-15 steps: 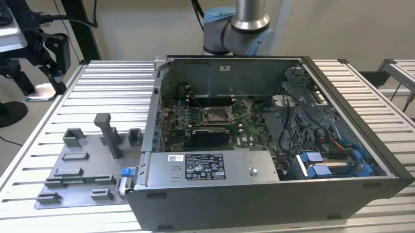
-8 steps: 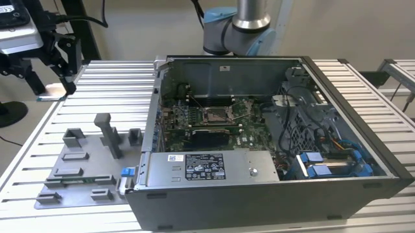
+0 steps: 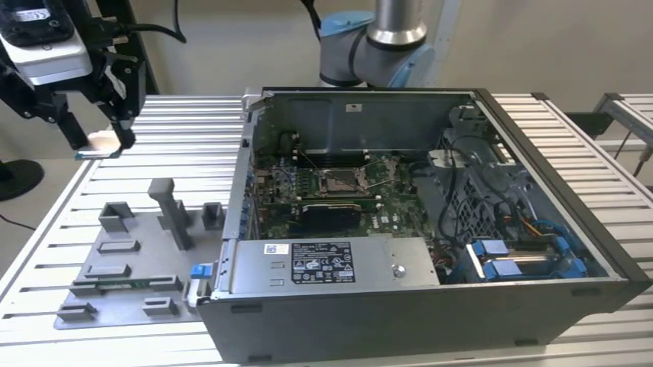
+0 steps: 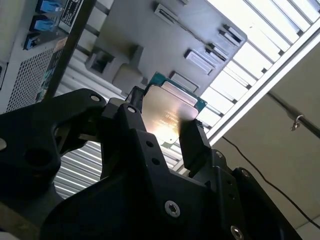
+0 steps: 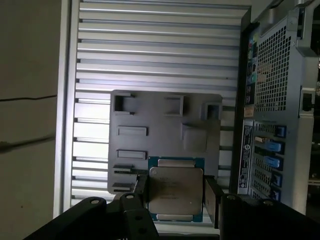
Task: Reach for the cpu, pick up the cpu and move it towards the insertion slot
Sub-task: 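Pick up the cpu and move it towards the insertion slot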
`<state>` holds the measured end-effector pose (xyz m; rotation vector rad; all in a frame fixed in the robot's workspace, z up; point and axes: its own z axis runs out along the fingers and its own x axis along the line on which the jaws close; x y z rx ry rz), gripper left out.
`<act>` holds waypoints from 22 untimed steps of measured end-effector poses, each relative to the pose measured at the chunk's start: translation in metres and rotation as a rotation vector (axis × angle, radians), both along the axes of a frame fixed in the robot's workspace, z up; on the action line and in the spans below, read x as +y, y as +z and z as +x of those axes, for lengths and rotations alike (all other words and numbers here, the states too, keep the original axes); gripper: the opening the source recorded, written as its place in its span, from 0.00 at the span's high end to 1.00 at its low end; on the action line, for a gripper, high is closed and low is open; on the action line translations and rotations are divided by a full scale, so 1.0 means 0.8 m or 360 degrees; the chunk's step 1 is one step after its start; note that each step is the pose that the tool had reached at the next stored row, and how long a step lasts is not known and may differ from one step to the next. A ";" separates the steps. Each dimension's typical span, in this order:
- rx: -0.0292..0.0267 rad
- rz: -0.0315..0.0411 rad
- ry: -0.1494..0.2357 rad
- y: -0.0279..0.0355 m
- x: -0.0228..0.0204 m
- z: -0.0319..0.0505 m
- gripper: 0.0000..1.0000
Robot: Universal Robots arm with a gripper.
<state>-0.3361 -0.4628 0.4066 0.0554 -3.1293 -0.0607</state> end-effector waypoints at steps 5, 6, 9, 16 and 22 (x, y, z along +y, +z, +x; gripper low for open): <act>0.00001 0.0000 0.0000 0.0000 0.0000 0.015 1.00; 0.00001 0.0000 0.0000 0.0000 0.0000 0.018 1.00; 0.00001 0.0000 0.0000 0.0000 0.0000 0.026 1.00; 0.00000 0.0000 0.0000 0.0000 0.0000 0.046 1.00; 0.00000 0.0000 0.0000 0.0000 0.0000 0.064 1.00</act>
